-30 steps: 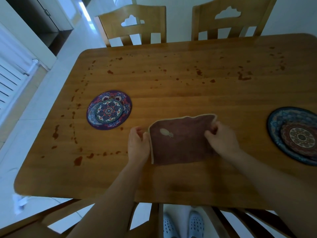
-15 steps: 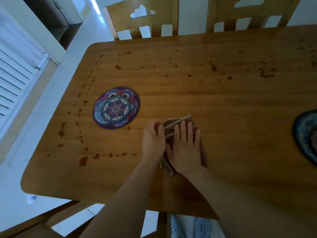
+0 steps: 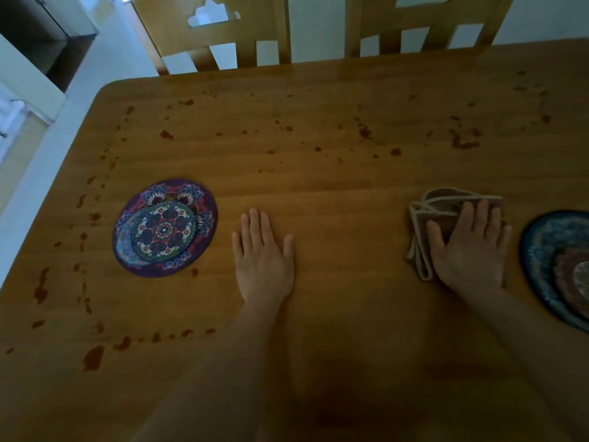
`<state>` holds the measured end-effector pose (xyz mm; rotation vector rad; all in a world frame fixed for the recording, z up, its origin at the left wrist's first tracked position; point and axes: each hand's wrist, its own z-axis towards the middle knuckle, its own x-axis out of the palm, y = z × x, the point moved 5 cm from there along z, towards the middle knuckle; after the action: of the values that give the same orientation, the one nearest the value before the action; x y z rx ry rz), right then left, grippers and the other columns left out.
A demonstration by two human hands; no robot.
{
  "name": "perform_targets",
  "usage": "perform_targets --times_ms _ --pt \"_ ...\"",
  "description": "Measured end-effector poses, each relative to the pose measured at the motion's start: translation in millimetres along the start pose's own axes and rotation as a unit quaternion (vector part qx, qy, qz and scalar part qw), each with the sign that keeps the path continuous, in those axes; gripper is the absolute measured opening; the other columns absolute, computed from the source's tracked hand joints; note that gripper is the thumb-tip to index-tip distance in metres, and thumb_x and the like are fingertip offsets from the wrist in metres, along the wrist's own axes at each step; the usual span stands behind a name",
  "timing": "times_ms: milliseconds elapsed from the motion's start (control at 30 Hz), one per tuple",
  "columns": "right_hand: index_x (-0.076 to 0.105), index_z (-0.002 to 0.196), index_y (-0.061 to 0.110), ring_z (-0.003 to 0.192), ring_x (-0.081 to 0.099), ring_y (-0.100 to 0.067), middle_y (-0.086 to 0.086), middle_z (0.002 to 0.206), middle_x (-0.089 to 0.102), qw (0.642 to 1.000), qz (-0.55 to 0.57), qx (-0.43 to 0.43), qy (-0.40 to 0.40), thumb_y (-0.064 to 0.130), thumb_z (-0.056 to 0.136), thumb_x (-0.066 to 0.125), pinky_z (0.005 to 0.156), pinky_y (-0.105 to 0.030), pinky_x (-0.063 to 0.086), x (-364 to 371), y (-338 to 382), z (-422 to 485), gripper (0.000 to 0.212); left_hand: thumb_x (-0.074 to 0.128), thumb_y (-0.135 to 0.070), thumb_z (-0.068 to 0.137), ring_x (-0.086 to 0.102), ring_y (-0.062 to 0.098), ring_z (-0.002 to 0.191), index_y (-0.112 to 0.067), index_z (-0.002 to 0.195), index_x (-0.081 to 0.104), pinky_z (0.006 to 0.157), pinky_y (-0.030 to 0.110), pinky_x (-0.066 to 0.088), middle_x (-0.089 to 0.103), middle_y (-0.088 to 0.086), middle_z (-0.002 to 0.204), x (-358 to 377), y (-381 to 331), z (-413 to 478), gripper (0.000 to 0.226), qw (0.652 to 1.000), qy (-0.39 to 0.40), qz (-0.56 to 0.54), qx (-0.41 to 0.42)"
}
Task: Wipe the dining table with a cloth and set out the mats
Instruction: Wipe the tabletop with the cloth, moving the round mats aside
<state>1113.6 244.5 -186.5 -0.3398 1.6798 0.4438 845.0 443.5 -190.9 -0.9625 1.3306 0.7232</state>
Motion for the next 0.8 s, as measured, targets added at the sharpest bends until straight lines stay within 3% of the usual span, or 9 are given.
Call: perform_targets --times_ms 133,200,367,467,633,800 --pt "0.008 0.152 -0.001 0.148 0.001 -0.039 -0.023 0.160 0.004 0.998 0.011 0.054 -0.010 0.063 0.095 0.020 0.119 -0.052 -0.002 -1 38 31 0.087 0.011 -0.055 0.100 -0.003 0.021 0.151 -0.010 0.155 0.009 0.122 0.042 -0.001 0.006 0.007 0.164 5 1 3 0.071 1.000 -0.020 0.012 -0.004" --pt "0.007 0.152 -0.002 0.148 0.001 -0.040 -0.024 0.160 0.003 0.999 0.005 0.032 -0.002 0.066 0.094 0.016 0.119 -0.053 -0.001 0 75 34 0.090 0.008 -0.055 0.100 -0.005 0.021 0.151 -0.010 0.155 0.006 0.122 0.043 0.000 0.003 0.007 0.164 6 1 3 0.071 1.000 -0.013 0.009 -0.004" --pt "0.005 0.153 0.002 0.148 0.000 -0.037 -0.022 0.161 0.003 0.990 -0.011 -0.139 0.003 0.071 0.091 0.009 0.120 -0.050 -0.002 13 191 5 0.094 0.011 -0.047 0.103 -0.007 0.018 0.151 -0.011 0.156 0.008 0.122 0.039 -0.004 0.002 0.004 0.164 3 1 4 0.064 1.000 -0.011 -0.018 0.000" --pt "0.008 0.154 0.007 0.150 0.000 -0.030 -0.015 0.162 0.006 0.961 0.001 -0.275 0.004 0.063 0.095 0.013 0.121 -0.047 -0.002 21 232 -29 0.082 0.019 -0.033 0.105 -0.001 0.014 0.151 -0.011 0.156 0.014 0.123 0.035 -0.003 0.012 0.002 0.164 -2 5 4 0.055 0.994 -0.026 -0.101 -0.012" --pt "0.014 0.155 0.017 0.150 -0.002 -0.017 -0.003 0.164 0.009 0.899 -0.015 -0.435 0.035 0.051 0.099 0.011 0.122 -0.040 -0.001 27 198 -74 0.065 0.033 -0.025 0.102 0.014 0.014 0.149 -0.009 0.153 0.022 0.123 0.031 0.002 0.029 0.005 0.159 -9 9 1 0.055 0.982 -0.058 -0.175 -0.038" --pt "0.016 0.155 0.023 0.149 -0.006 -0.009 0.004 0.163 0.009 0.916 -0.045 -0.393 0.061 0.057 0.098 0.013 0.120 -0.032 -0.007 15 87 -67 0.067 0.037 -0.032 0.101 0.012 0.015 0.150 -0.014 0.151 0.030 0.123 0.034 0.004 0.026 0.001 0.160 -8 7 1 0.053 0.988 -0.048 -0.144 -0.027"
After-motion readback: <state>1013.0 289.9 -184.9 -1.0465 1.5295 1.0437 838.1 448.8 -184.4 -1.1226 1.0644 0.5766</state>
